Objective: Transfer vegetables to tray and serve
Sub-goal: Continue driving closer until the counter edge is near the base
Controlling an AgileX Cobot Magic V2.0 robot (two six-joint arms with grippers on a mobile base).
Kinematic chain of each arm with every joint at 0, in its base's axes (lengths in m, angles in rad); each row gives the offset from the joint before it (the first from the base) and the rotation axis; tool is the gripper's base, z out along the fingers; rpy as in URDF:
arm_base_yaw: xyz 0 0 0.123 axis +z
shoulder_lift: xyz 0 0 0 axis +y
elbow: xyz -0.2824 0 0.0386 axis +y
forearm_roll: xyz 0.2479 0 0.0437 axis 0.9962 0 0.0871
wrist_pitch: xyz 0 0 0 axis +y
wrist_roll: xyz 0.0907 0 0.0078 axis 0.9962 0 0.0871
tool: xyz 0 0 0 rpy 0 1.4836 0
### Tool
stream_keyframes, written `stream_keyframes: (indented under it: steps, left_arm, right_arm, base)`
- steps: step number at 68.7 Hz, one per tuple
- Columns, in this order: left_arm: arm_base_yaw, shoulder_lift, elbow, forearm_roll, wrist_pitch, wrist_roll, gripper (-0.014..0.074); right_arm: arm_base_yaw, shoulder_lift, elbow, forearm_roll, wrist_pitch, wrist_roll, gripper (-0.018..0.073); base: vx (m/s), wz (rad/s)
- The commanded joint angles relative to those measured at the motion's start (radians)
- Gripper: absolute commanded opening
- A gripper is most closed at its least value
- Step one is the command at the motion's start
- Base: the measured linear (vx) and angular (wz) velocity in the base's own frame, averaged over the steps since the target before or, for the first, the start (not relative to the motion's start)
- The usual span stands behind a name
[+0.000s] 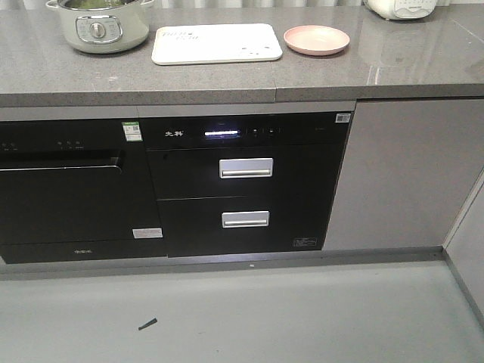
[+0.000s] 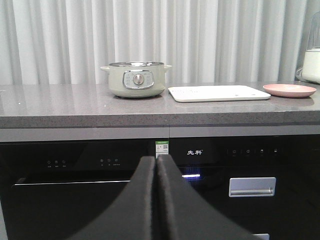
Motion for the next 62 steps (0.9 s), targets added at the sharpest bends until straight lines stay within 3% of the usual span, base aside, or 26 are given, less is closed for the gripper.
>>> stream_keyframes:
  steps: [1,62]
  left_arm:
    - [-0.007,-0.016,0.011,-0.003,-0.077,-0.001,-0.0006]
    - [-0.007,-0.016,0.011,-0.003,-0.077,-0.001,-0.0006]
  right_arm:
    - [-0.002,-0.001,0.006,-0.003,-0.074,0.0,-0.0004]
    - [-0.002,-0.001,0.006,-0.003,-0.074,0.0,-0.0004]
  base:
    - [0.09,0.0]
    - [0.08,-0.01]
